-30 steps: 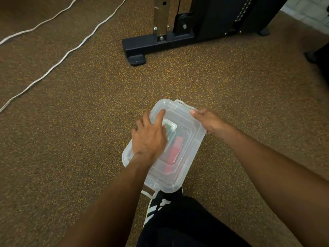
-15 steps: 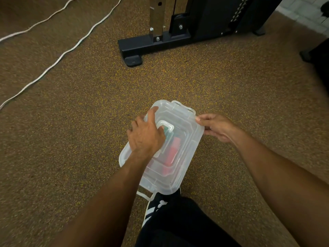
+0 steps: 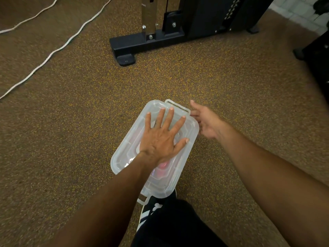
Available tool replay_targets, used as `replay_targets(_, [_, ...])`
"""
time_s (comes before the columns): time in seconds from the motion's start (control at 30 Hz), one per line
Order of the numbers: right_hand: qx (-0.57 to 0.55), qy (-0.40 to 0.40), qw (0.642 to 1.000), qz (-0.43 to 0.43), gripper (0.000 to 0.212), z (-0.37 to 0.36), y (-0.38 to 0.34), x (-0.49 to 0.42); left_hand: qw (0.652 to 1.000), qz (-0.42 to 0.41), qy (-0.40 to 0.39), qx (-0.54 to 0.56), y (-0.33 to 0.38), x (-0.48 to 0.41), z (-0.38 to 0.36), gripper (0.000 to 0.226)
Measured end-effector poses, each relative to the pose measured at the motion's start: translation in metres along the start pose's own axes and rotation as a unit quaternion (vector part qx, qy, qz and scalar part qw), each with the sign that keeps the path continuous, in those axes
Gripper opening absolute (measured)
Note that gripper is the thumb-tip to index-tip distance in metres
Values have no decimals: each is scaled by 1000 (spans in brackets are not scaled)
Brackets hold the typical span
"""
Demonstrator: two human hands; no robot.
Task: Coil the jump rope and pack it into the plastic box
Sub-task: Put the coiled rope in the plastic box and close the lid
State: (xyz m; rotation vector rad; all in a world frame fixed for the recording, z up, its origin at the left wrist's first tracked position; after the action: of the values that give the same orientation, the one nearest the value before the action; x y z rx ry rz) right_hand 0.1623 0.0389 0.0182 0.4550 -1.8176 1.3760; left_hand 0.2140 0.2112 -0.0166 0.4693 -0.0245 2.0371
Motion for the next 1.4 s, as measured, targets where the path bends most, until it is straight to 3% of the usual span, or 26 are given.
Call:
replay_targets(0.17, [29,27,997,63,44,1,6,1,1000,3,3,2,2,0,0,76])
replay_targets(0.33, [172,25,976,129,34,2,15,2,1000,11,-2,3,2,0,1,78])
replay_targets(0.53, [331,69,934,118,39,-5,-12,-4,1000,14,-6,-1,4,2,3,81])
replay_targets(0.7, [559,81,821,84,36,-19,-20,-15,1000,18,-7,-6,4,0,2,81])
replay_targets(0.8, [610,106,779,99,41,-20,-14,-17,1000,17,-3,-5,5,1,3,81])
replay_targets(0.93, [579,112,801,102,49,-16,-7,-24,1000,17,-1,-7,5,0,2,81])
replay_targets(1.07, [547,120,819,124,40,-23,-10,-18,1000,17,-7,-5,5,1,3,81])
replay_targets(1.13, [552,136,810,143,39,-27,-7,-12,1000,18,-15,-4,6,0,4,82])
replay_targets(1.4, [509,123,841,136,51,-28,12,3,1000,21,-15,-13,5,1,2,84])
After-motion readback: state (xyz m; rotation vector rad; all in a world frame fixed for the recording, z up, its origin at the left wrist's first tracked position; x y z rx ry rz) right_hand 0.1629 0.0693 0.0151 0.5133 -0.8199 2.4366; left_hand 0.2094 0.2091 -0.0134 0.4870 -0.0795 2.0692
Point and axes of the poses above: each hand's wrist, its own x-axis away from the middle knuckle, its own z-axis out of the back of the hand, y = z × x, the point moved 1 cm from there along -x, towards the middle knuckle, and after that the axes turned 15 degrees about -y, right-handed, at the moved point
